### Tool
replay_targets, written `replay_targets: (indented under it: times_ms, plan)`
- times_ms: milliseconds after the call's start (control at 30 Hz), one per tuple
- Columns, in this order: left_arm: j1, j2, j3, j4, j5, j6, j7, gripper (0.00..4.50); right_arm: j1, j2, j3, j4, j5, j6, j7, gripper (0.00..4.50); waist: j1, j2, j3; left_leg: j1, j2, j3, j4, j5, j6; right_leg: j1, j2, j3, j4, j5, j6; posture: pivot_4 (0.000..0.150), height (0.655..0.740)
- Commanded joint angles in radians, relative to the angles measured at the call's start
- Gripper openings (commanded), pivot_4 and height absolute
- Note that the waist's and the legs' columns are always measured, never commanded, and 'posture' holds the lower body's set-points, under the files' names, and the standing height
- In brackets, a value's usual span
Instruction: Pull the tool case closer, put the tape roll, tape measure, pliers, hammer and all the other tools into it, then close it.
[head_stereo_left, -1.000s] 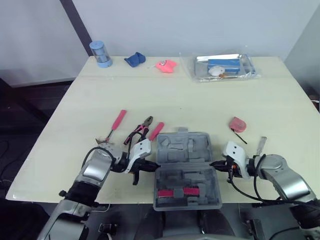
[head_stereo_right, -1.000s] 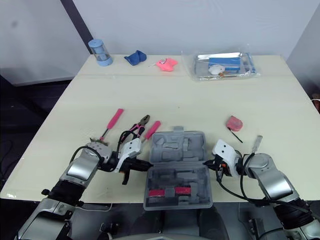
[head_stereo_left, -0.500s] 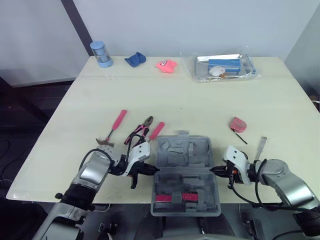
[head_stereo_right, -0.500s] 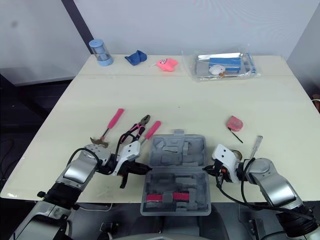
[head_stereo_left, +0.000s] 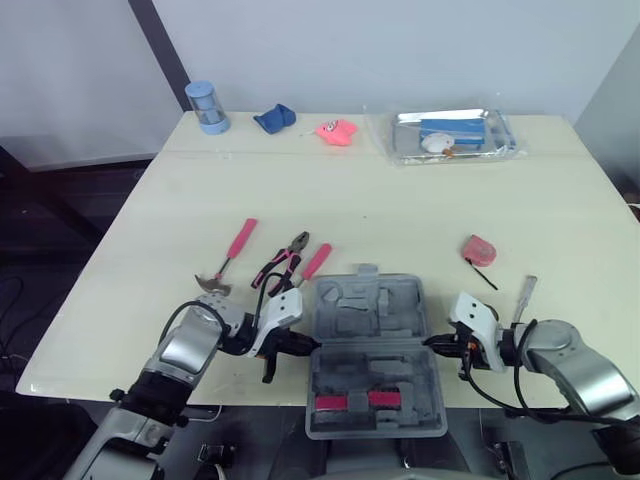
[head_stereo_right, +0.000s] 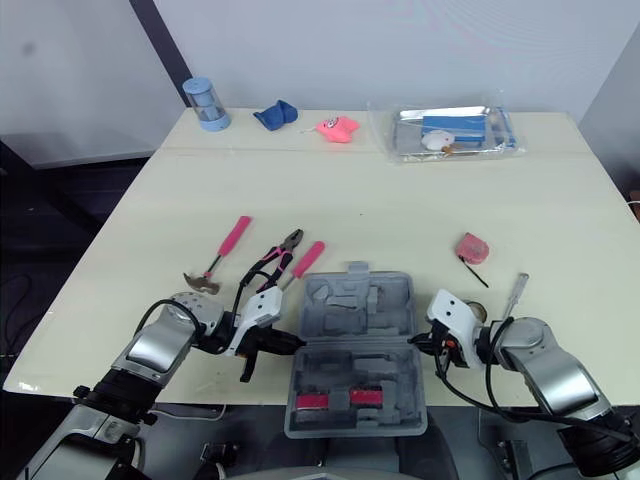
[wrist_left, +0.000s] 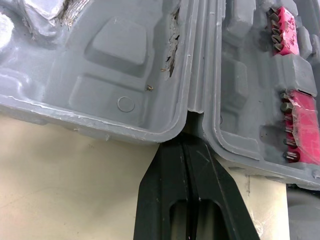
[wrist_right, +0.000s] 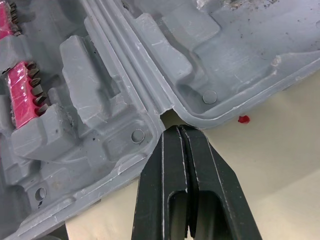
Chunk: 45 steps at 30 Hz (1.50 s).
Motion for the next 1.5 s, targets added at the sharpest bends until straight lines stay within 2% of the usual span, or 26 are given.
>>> replay_targets:
  times_ms: [33, 1100, 1500]
  plan:
    - [-0.007, -0.018, -0.035, -0.024, -0.015, -0.015, -0.001, 0.00, 0.000, 0.003, -0.003, -0.058, 0.042, -0.002, 0.013, 0.01, 0.001, 0.000, 0.000, 0.000, 0.000, 0.000, 0.000, 0.000, 0.000, 0.000, 0.000, 0.000, 0.000, 0.000, 0.000, 0.150, 0.7400]
    - [-0.005, 0.013, -0.018, -0.011, -0.028, -0.026, 0.017, 0.00, 0.020, -0.044, -0.028, -0.016, 0.047, -0.058, 0.011, 0.01, 0.001, 0.000, 0.000, 0.000, 0.000, 0.000, 0.000, 0.000, 0.000, 0.001, 0.000, 0.000, 0.000, 0.000, 0.000, 0.150, 0.7400]
    - [0.023, 0.056, 0.021, 0.007, -0.046, -0.069, 0.043, 0.00, 0.099, -0.099, -0.120, 0.000, 0.073, -0.117, 0.004, 0.01, -0.001, 0.000, 0.000, 0.001, 0.000, 0.000, 0.000, 0.000, 0.000, 0.001, 0.000, 0.000, 0.000, 0.000, 0.000, 0.150, 0.7400]
